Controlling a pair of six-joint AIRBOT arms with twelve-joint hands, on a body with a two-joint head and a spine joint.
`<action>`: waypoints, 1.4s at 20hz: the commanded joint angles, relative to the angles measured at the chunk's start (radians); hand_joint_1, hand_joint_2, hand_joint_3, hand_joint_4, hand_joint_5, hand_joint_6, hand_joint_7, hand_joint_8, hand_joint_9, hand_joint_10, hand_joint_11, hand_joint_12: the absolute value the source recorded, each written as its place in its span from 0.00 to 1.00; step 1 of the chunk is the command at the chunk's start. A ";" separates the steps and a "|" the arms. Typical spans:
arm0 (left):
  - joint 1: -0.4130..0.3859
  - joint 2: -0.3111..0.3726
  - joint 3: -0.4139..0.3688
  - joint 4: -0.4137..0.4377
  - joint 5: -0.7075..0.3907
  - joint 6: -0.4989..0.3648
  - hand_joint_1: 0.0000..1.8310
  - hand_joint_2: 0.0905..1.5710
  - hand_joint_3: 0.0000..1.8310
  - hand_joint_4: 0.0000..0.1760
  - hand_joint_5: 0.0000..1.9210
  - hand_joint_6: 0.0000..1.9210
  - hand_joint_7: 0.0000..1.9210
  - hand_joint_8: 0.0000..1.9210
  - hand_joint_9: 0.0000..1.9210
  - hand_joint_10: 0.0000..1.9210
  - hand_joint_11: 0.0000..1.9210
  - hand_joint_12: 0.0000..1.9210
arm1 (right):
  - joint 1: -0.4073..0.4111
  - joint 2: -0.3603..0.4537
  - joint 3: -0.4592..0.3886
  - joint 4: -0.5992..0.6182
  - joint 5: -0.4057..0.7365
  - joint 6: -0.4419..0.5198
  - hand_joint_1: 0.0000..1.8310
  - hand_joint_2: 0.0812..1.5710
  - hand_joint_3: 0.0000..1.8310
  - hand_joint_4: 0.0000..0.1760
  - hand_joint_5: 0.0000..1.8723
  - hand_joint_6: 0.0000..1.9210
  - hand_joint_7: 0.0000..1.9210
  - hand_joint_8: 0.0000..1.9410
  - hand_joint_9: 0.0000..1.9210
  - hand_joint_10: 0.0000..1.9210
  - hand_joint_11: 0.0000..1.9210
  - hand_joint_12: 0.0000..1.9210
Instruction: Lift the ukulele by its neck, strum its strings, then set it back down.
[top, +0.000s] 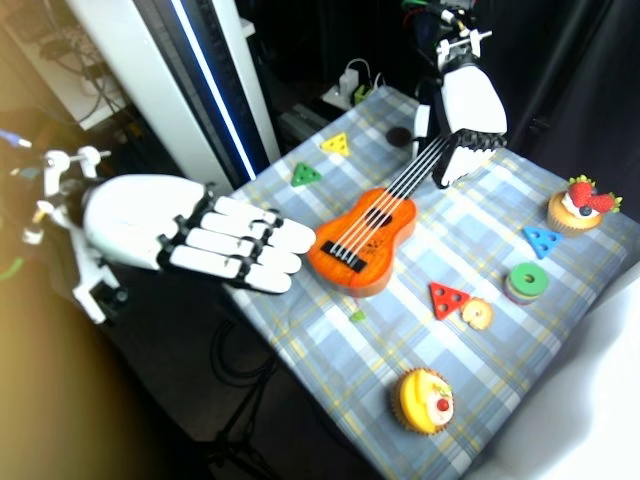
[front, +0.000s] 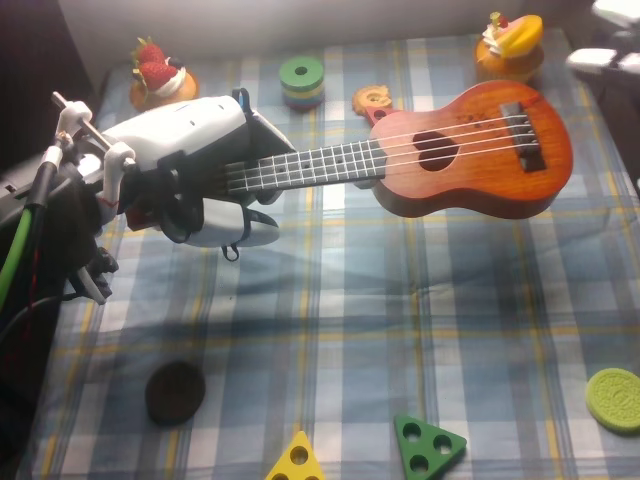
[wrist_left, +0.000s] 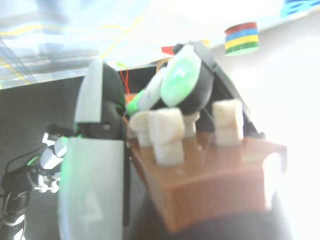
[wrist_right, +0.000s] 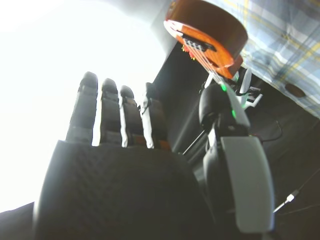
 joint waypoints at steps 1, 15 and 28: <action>-0.014 0.010 -0.001 0.007 -0.105 -0.009 0.75 0.74 0.01 0.00 0.48 1.00 0.64 1.00 0.72 1.00 0.76 1.00 | 0.035 -0.004 0.009 -0.007 0.051 0.005 0.50 0.78 0.00 0.03 0.10 0.00 0.00 0.00 0.00 0.00 0.01 0.01; -0.012 0.007 0.008 0.005 -0.094 -0.011 0.72 0.76 0.01 0.00 0.50 1.00 0.65 1.00 0.73 1.00 0.79 1.00 | 0.283 -0.060 0.036 -0.246 -0.266 0.005 0.85 0.53 0.60 0.45 0.10 0.00 0.00 0.00 0.00 0.00 0.00 0.54; -0.012 0.006 0.004 0.007 -0.101 -0.010 0.71 0.77 0.01 0.00 0.52 1.00 0.67 1.00 0.75 1.00 0.80 1.00 | 0.401 -0.142 0.051 -0.442 -0.474 0.005 0.31 0.84 0.03 0.00 0.19 0.00 0.01 0.00 0.00 0.00 0.00 0.16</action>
